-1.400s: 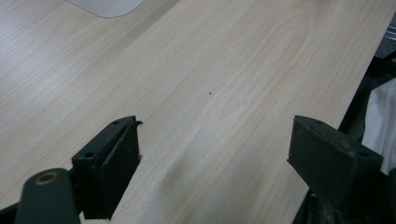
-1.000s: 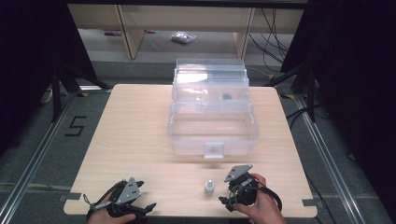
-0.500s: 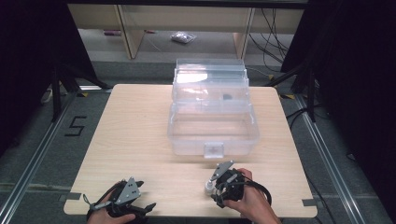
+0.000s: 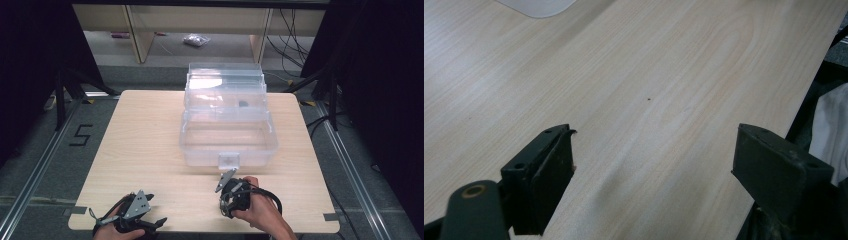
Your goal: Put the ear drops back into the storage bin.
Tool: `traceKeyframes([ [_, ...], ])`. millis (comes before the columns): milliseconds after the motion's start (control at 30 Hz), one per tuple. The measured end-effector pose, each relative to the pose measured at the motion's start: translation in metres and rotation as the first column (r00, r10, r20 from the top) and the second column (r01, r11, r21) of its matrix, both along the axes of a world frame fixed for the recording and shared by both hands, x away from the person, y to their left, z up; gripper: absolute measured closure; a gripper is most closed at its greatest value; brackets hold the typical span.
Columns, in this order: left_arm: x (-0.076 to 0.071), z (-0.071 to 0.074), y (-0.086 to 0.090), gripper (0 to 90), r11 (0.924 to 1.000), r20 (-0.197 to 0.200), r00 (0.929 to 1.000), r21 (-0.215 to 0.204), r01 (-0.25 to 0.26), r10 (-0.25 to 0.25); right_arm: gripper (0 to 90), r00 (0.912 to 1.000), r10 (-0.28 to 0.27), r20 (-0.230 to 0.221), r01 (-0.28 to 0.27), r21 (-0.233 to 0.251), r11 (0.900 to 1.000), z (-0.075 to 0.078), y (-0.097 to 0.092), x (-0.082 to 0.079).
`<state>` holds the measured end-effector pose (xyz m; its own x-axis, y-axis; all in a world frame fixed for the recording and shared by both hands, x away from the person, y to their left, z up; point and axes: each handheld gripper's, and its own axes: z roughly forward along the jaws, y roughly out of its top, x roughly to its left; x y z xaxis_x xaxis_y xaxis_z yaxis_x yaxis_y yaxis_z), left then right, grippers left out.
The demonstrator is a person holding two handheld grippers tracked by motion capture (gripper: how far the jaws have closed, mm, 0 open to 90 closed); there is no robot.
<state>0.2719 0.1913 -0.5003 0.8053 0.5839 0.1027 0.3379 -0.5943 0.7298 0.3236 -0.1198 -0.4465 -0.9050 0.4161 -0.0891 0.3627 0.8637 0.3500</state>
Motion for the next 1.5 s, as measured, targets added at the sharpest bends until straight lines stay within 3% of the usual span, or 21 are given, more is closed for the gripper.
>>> traceKeyframes([
  [300, 0.000, 0.000, 0.000, 16.2, 1.0000, -0.003, 1.0000, -0.001, 0.003, -0.003, 44.4, 0.9995, 0.028, -0.014, -0.028, -0.024, 0.9993, -0.003, 0.006, 0.006],
  [333, 0.000, 0.000, 0.000, 16.2, 1.0000, -0.003, 1.0000, -0.001, 0.003, -0.003, 45.5, 0.9992, 0.023, -0.032, -0.024, -0.033, 0.9992, -0.003, 0.007, 0.007],
  [400, 0.000, 0.000, 0.000, 16.2, 1.0000, -0.003, 1.0000, -0.002, 0.003, -0.003, 45.9, 0.9993, 0.033, -0.017, -0.034, -0.034, 0.9988, -0.004, 0.007, 0.008],
  [433, 0.000, 0.000, 0.000, 16.2, 1.0000, -0.004, 1.0000, -0.003, 0.005, -0.005, 47.1, 0.9990, 0.021, -0.038, -0.023, -0.039, 0.9990, -0.004, 0.008, 0.008],
  [467, 0.000, 0.000, 0.000, 16.2, 1.0000, -0.003, 1.0000, 0.000, 0.004, -0.004, 47.4, 0.9983, 0.052, -0.027, -0.053, -0.041, 0.9977, -0.005, 0.009, 0.009],
  [500, 0.000, 0.000, 0.000, 16.2, 1.0000, -0.003, 1.0000, 0.000, 0.004, -0.004, 48.0, 0.9987, 0.033, -0.038, -0.035, -0.043, 0.9985, -0.005, 0.010, 0.009],
  [600, 0.000, 0.000, 0.000, 16.2, 1.0000, -0.003, 1.0000, -0.001, 0.002, -0.002, 50.1, 0.9980, 0.048, -0.041, -0.050, -0.054, 0.9973, -0.007, 0.013, 0.010],
  [833, 0.000, 0.000, 0.000, 16.2, 1.0000, -0.003, 1.0000, -0.002, 0.004, -0.004, 53.8, 0.9978, 0.027, -0.060, -0.032, -0.077, 0.9966, -0.009, 0.015, 0.010],
  [1033, -0.001, 0.000, -0.001, 16.2, 0.9999, -0.002, 1.0000, -0.014, 0.003, -0.004, 59.4, 0.9962, 0.060, -0.063, -0.064, -0.073, 0.9953, -0.011, 0.016, 0.012],
  [1133, -0.001, -0.001, -0.002, 16.2, 0.9999, -0.018, 0.9998, -0.011, -0.009, 0.009, 60.0, 0.9975, 0.021, -0.067, -0.026, -0.083, 0.9962, -0.008, 0.017, 0.010],
  [1167, 0.000, -0.001, -0.001, 16.3, 1.0000, -0.004, 1.0000, 0.006, 0.005, -0.005, 60.0, 0.9969, 0.048, -0.062, -0.053, -0.072, 0.9960, -0.007, 0.016, 0.012],
  [1233, 0.000, -0.001, -0.001, 16.2, 1.0000, -0.012, 0.9999, 0.001, 0.000, 0.000, 60.0, 0.9975, 0.031, -0.064, -0.036, -0.080, 0.9961, -0.005, 0.015, 0.011],
  [1300, 0.000, -0.001, -0.001, 16.3, 1.0000, -0.003, 1.0000, -0.008, 0.006, -0.006, 60.0, 0.9970, 0.052, -0.058, -0.055, -0.056, 0.9969, -0.003, 0.012, 0.013],
  [1367, -0.001, 0.000, 0.000, 16.3, 1.0000, -0.009, 1.0000, -0.006, 0.002, -0.002, 60.0, 0.9979, 0.023, -0.060, -0.026, -0.049, 0.9984, 0.001, 0.009, 0.014],
  [1500, -0.001, -0.002, -0.001, 16.3, 0.9999, -0.011, 0.9999, -0.012, -0.001, 0.001, 60.1, 0.9969, 0.060, -0.052, -0.061, -0.024, 0.9978, 0.005, 0.006, 0.017],
])
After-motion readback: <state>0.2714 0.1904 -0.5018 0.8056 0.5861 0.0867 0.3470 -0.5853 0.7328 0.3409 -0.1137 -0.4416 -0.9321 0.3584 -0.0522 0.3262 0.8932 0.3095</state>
